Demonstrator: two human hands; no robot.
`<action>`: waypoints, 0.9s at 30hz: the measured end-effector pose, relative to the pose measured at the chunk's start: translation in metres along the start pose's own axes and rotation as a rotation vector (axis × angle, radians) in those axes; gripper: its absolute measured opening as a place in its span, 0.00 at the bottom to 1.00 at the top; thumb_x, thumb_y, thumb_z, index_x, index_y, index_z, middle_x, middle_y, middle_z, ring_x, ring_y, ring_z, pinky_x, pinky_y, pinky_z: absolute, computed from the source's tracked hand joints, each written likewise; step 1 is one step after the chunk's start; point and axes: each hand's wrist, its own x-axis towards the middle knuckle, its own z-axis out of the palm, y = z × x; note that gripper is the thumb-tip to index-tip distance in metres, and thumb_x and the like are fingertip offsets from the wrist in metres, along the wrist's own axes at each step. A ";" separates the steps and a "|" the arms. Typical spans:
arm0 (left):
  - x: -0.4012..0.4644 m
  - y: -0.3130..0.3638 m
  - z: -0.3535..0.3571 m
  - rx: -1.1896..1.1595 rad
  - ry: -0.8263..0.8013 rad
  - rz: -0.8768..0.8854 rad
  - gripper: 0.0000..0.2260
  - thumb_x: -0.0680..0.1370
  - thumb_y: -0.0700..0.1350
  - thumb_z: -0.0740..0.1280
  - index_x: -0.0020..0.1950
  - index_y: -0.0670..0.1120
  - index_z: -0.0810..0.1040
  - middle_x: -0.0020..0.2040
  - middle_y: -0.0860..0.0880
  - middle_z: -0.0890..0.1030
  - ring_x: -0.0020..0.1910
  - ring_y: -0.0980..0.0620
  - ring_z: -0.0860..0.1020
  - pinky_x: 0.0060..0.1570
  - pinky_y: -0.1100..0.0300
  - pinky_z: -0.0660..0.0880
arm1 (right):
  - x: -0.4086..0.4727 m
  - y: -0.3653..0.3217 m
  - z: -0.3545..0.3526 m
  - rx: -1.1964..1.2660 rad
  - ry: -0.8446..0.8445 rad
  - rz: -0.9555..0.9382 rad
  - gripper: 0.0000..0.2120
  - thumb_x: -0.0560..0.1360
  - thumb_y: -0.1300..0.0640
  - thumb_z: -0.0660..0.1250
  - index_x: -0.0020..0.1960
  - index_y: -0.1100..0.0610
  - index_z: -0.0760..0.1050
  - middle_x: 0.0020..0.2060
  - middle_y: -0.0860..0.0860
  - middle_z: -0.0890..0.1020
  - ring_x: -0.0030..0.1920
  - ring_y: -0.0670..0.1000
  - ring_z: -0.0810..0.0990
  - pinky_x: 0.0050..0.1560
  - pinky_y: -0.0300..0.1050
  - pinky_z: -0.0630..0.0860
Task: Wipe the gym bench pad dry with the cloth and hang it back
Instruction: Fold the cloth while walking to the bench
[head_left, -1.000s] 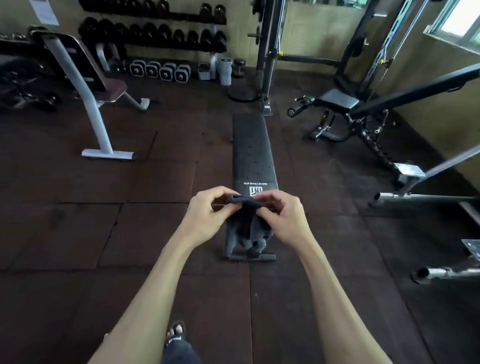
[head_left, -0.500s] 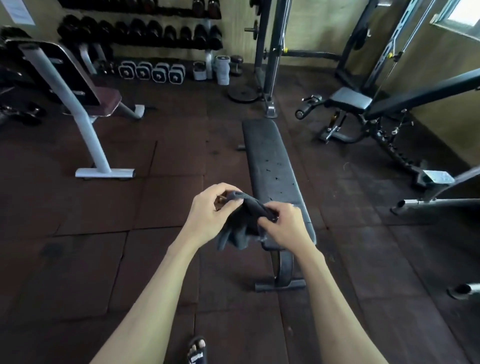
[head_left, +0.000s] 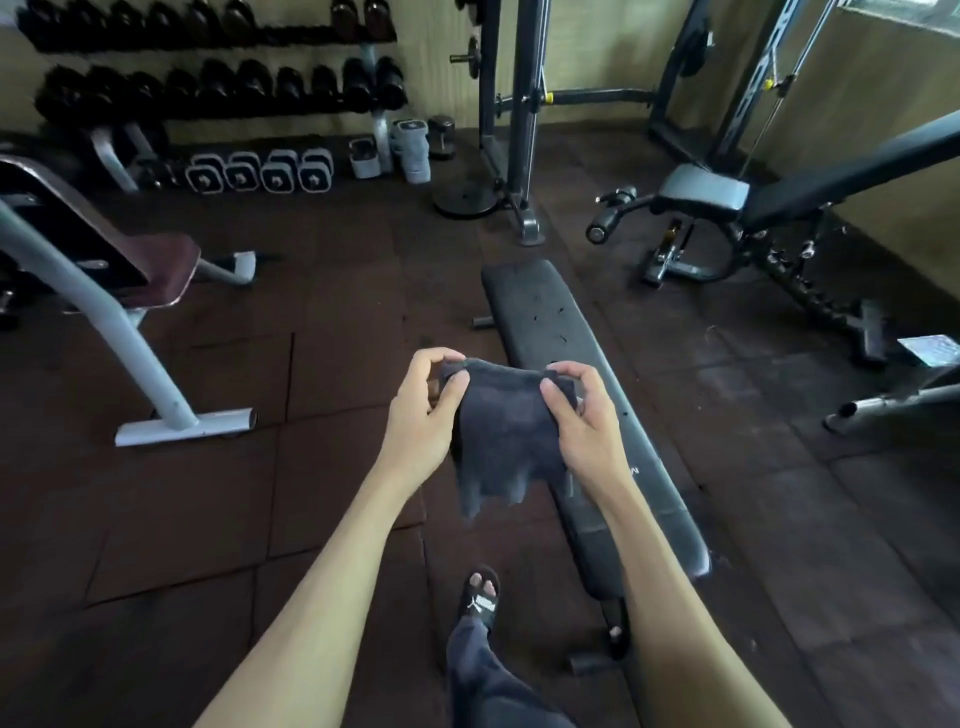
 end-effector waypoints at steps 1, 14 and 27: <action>0.022 -0.003 0.003 -0.036 0.003 -0.037 0.08 0.82 0.48 0.67 0.61 0.55 0.75 0.53 0.61 0.80 0.50 0.65 0.78 0.51 0.69 0.73 | 0.021 0.005 0.006 -0.011 0.025 0.001 0.09 0.78 0.48 0.65 0.58 0.45 0.73 0.53 0.46 0.82 0.51 0.51 0.81 0.58 0.58 0.77; 0.322 -0.043 0.050 0.240 -0.354 0.072 0.10 0.74 0.41 0.77 0.50 0.53 0.82 0.47 0.55 0.85 0.45 0.56 0.81 0.50 0.61 0.77 | 0.271 0.018 0.001 -0.295 0.145 0.151 0.26 0.61 0.59 0.80 0.54 0.44 0.75 0.39 0.45 0.80 0.41 0.45 0.78 0.40 0.38 0.74; 0.539 -0.092 0.141 0.123 -0.829 0.173 0.18 0.68 0.45 0.82 0.56 0.50 0.86 0.59 0.52 0.79 0.59 0.59 0.80 0.57 0.65 0.78 | 0.406 0.057 0.038 -0.619 0.462 0.261 0.25 0.65 0.59 0.80 0.61 0.57 0.81 0.58 0.51 0.78 0.58 0.49 0.77 0.59 0.34 0.69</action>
